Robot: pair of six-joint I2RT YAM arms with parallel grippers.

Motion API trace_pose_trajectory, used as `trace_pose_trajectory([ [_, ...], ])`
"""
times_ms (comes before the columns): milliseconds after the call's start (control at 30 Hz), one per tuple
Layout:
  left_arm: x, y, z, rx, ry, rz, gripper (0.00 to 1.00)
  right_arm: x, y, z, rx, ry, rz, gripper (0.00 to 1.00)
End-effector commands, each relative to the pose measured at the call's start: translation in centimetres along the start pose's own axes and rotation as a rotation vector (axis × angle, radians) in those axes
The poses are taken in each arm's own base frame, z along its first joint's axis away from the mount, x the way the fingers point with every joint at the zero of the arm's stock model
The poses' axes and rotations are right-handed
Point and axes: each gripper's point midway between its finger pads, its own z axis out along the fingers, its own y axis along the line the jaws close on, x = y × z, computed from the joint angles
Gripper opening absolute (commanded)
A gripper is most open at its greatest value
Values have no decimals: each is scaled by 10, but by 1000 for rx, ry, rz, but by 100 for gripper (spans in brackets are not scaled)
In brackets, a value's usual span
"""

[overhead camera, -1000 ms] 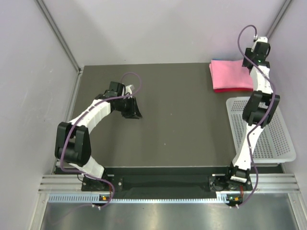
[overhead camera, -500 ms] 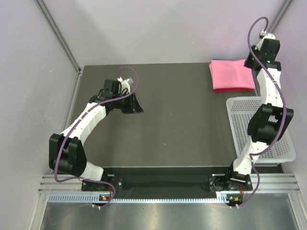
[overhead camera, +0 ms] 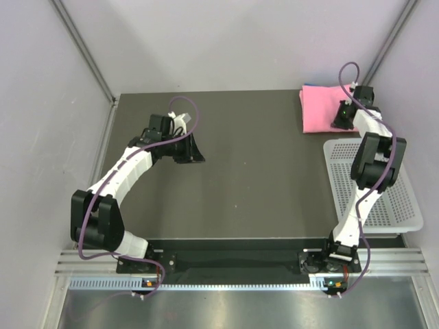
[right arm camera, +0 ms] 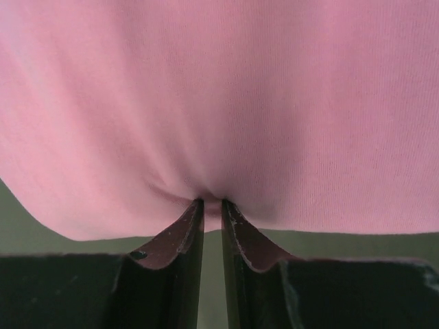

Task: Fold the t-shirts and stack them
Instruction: Neatly place the folded tshirt to the corner, then reset both grippers

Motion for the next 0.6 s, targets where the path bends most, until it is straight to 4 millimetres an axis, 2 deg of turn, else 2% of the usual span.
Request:
trace_pose_trajectory([
  [0, -6, 2, 3, 1, -20, 20, 29, -18, -3, -7, 12, -61, 12, 17],
  [100, -8, 1, 3, 5, -27, 18, 30, -37, 0, -33, 19, -118, 0, 18],
  [133, -12, -3, 1, 14, -37, 17, 29, -48, 5, -49, 13, -149, -4, 18],
  [200, -17, -8, -1, 27, -53, 17, 29, -58, 10, -70, 11, -170, 2, 19],
  [300, -33, -22, -12, 45, -107, 27, 30, -80, 23, -122, -7, -248, 20, 25],
  [367, -47, -35, -21, 66, -151, 37, 30, -81, 35, -144, -33, -261, 47, 27],
  [400, -53, -39, -24, 76, -165, 43, 30, -73, 39, -153, -37, -237, 59, 29],
  [433, -63, -49, -31, 89, -192, 56, 30, -75, 57, -176, -76, -260, 47, 33],
  [467, -68, -55, -38, 97, -213, 67, 30, -65, 66, -184, -97, -245, 58, 36],
  [500, -77, -63, -46, 105, -240, 83, 30, -59, 90, -212, -158, -261, 32, 42],
  [533, -80, -67, -51, 107, -256, 94, 30, -50, 100, -224, -179, -260, 21, 46],
  [567, -86, -73, -61, 104, -290, 111, 30, -30, 110, -228, -202, -229, 14, 50],
])
